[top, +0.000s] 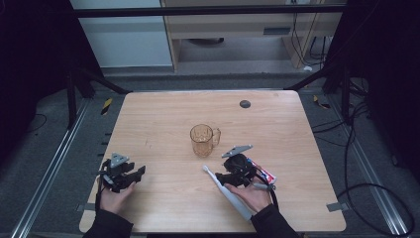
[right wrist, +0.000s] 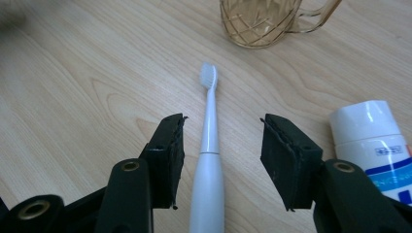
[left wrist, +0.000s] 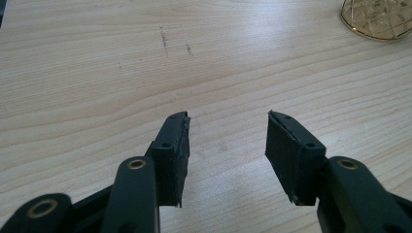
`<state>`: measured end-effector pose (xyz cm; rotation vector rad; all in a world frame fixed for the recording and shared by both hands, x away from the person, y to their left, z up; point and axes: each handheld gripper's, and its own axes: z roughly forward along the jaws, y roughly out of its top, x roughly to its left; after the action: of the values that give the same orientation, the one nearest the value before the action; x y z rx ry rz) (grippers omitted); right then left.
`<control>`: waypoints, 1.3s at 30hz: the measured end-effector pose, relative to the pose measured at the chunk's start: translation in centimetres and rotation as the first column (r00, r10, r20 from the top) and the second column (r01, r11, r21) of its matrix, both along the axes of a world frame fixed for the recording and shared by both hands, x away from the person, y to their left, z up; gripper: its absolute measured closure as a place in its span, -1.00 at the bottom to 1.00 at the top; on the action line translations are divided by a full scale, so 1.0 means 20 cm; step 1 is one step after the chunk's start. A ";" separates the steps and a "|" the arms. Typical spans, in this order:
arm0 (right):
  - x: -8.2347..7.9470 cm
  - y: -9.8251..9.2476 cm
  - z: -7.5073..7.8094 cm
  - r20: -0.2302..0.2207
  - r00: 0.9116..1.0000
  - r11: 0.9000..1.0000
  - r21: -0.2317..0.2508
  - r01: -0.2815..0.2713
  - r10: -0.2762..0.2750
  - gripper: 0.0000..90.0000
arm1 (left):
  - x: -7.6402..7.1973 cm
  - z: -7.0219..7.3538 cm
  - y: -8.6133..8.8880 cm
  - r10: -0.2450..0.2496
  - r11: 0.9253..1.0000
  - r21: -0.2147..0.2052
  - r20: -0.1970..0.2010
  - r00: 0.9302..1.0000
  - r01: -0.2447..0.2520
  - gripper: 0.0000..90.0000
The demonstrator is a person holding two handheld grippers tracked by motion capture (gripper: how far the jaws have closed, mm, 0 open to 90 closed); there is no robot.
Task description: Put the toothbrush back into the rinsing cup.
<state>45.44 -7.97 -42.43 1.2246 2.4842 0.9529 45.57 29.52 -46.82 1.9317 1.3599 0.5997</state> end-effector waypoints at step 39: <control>0.01 0.05 -0.18 -0.193 0.980 0.987 -0.145 -0.072 0.043 0.23 | 0.00 0.00 0.00 -0.003 1.000 0.009 -0.011 1.000 0.004 0.11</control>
<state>45.73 -6.98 -46.01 1.2527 2.6952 0.6719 45.63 29.48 -46.89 1.9466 1.3624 0.5954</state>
